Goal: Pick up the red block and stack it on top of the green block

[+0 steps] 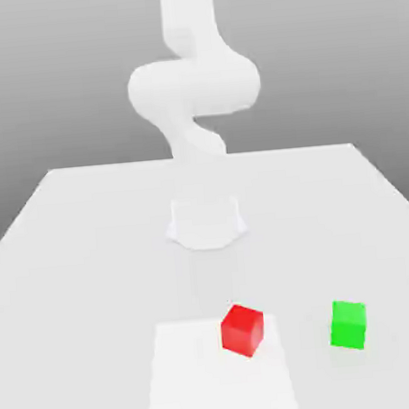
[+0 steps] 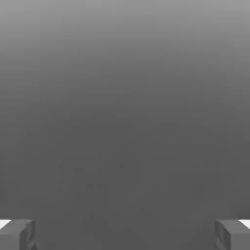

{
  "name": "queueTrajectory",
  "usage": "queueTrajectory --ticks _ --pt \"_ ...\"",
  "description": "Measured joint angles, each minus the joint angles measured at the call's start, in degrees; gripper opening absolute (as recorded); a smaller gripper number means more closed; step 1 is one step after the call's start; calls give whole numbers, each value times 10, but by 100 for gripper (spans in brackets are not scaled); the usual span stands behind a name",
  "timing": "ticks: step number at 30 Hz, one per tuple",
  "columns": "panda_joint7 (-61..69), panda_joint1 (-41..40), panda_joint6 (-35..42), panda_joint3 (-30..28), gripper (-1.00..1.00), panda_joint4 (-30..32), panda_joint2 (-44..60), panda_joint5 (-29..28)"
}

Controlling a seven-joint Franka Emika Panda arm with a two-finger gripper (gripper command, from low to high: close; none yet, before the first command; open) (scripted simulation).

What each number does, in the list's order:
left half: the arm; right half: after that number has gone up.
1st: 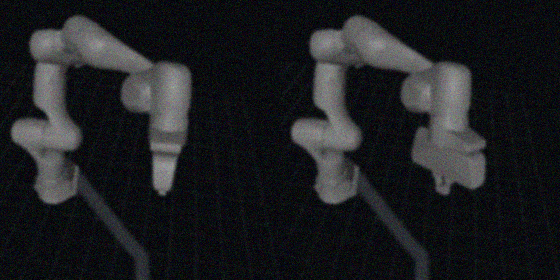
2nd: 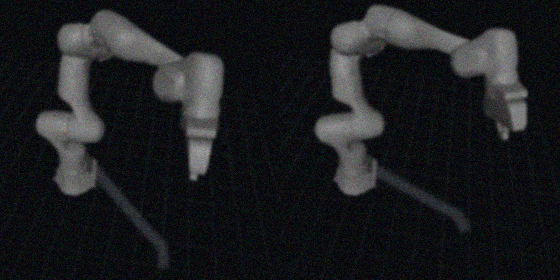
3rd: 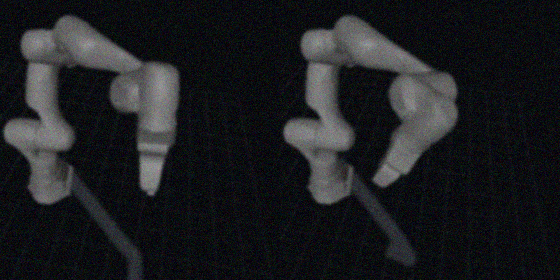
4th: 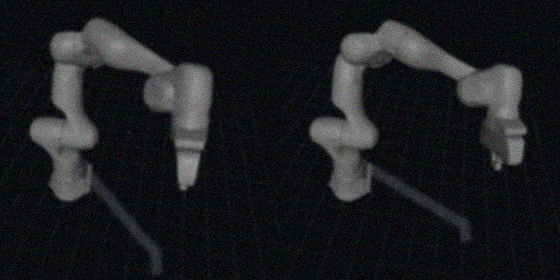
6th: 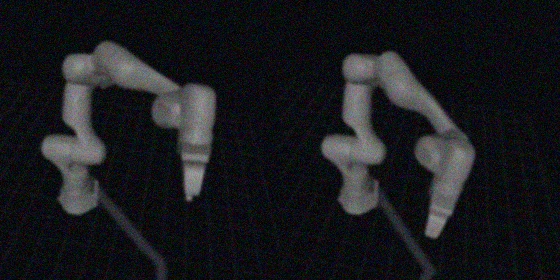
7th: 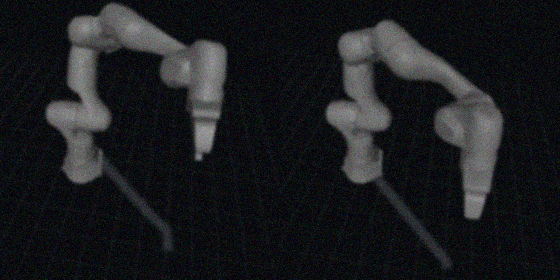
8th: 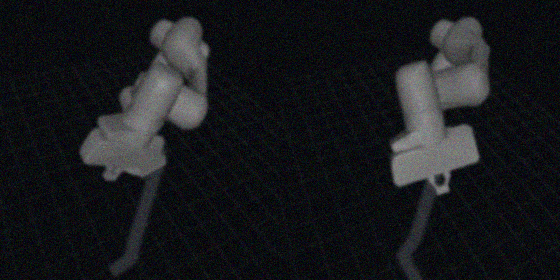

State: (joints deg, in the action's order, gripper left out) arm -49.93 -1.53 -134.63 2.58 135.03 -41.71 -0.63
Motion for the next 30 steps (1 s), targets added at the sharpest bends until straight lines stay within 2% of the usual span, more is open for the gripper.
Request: queueTrajectory --ticks 12,17,19,23,29,30 --pt "-222 -66 -158 103 0 177 242 -21" --pt "-303 -65 -242 120 0 262 365 11" --pt "-321 -64 -269 121 0 273 400 12" --pt "-356 -58 -314 106 0 268 455 -27" --pt "-407 -8 -383 39 0 258 538 -99" --pt "-410 -2 -389 31 -100 257 546 -104"
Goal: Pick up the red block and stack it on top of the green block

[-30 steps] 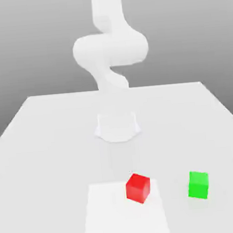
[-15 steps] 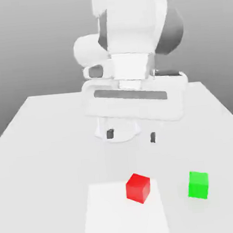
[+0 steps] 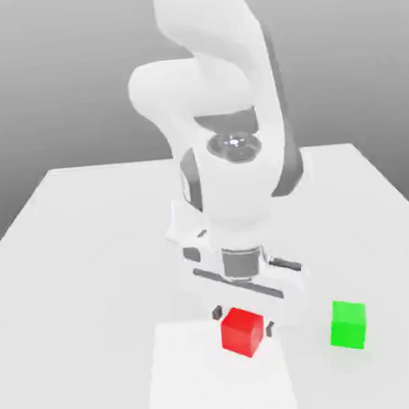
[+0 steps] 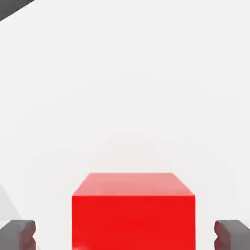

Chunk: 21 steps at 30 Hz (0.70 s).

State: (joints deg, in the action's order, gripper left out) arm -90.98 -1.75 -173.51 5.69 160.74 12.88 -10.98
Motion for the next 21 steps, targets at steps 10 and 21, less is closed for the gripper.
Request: queueTrajectory --ticks 10,21 --pt "23 -17 29 26 -100 4 -36 33" --pt "76 24 147 79 -100 3 -154 126"
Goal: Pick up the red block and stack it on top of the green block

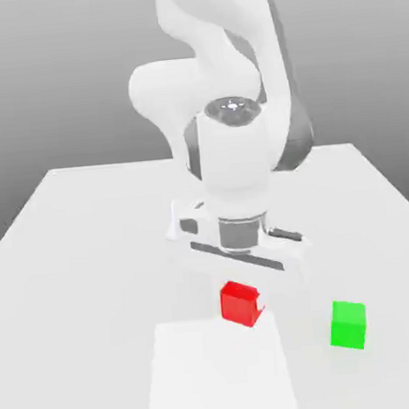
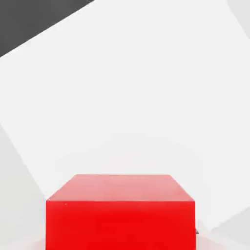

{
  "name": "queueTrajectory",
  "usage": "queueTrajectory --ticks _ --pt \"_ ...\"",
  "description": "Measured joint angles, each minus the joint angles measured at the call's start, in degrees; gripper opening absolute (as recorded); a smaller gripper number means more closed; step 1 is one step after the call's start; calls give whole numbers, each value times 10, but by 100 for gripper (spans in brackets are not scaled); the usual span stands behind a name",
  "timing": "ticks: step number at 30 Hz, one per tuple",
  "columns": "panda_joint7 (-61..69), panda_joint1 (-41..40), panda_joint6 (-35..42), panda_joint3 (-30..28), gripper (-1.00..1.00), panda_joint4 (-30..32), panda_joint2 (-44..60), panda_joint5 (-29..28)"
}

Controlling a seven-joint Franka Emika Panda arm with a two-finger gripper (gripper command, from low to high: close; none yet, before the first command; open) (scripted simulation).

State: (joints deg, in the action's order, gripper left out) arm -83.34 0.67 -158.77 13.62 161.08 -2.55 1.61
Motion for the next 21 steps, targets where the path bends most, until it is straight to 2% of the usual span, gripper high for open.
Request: queueTrajectory --ticks 5,7,18,19,21 --pt "-33 97 54 48 -100 -49 -6 6" --pt "-46 111 60 56 -100 -62 1 0" --pt "-121 120 -35 27 -100 -72 112 -100" --pt "-124 125 -43 22 100 -71 120 -105" --pt "-124 125 -43 22 100 -71 120 -105"
